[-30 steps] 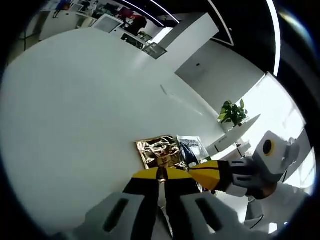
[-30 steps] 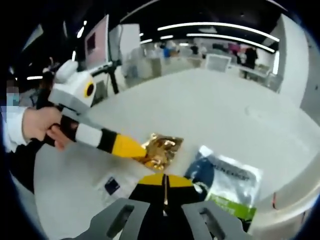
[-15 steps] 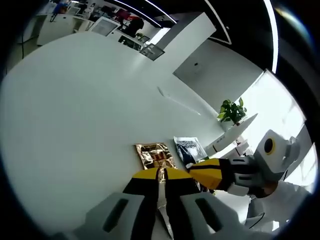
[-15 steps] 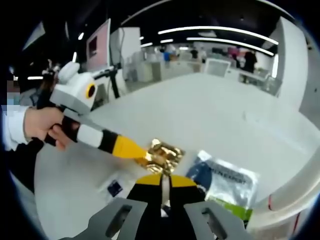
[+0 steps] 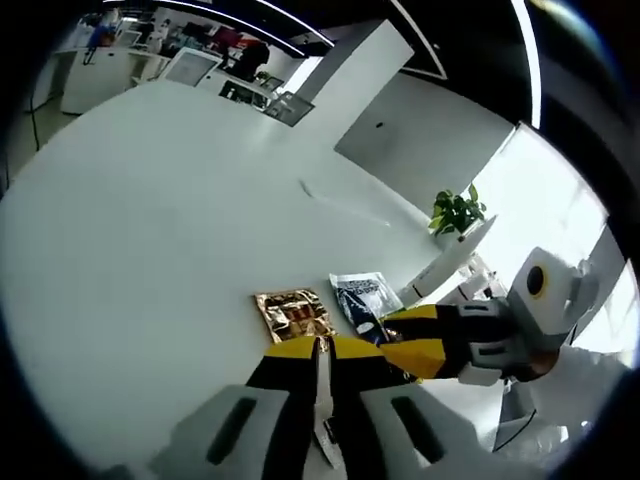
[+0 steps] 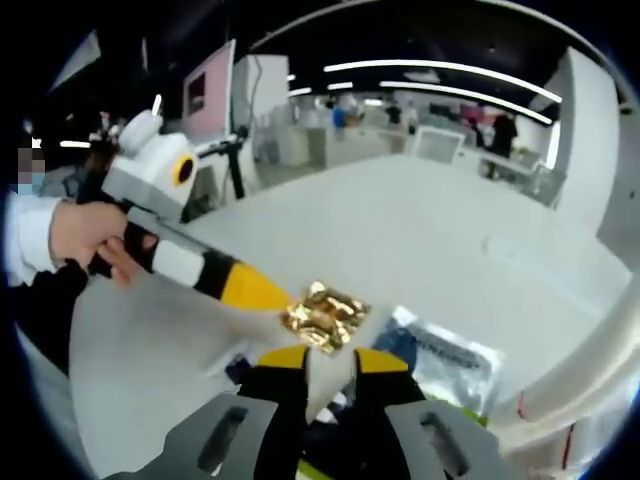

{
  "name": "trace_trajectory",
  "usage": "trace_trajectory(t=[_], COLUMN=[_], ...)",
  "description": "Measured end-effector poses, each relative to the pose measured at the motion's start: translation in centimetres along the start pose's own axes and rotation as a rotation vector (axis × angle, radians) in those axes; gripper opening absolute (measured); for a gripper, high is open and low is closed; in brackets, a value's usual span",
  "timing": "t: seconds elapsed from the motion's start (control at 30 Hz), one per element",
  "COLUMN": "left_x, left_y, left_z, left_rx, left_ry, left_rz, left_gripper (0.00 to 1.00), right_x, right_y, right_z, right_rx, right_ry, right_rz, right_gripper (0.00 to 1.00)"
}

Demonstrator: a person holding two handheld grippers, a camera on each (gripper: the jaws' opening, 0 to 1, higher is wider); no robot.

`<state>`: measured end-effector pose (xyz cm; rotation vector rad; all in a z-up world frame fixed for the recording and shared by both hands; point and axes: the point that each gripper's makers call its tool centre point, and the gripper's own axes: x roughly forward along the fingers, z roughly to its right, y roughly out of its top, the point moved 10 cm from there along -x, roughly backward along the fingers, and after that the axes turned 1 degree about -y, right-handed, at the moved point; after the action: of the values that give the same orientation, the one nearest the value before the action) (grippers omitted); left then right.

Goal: Arrange the skincare products in the storage area until every visible bottle or jar stands upright without overlapping.

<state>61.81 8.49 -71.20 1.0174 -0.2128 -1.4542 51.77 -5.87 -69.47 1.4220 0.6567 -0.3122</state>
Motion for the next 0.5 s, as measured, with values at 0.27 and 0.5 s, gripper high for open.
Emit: trace_trajectory(t=[0.27, 0.5], left_x=[-0.9, -1.6], left_y=[-0.6, -0.4], left_z=[1.1, 1.9], left_rx=[0.073, 0.118], left_ry=[-0.008, -0.005], left_rz=[-0.014, -0.001], left_gripper=[0.03, 0.10], right_x=[-1.4, -2.3], right_y=[0.1, 0.3], right_z=[0.0, -0.4], right_rx=[0.002, -0.027], right_ry=[-0.001, -0.003], right_rz=[0.003, 0.011], right_gripper=[0.26, 0.35])
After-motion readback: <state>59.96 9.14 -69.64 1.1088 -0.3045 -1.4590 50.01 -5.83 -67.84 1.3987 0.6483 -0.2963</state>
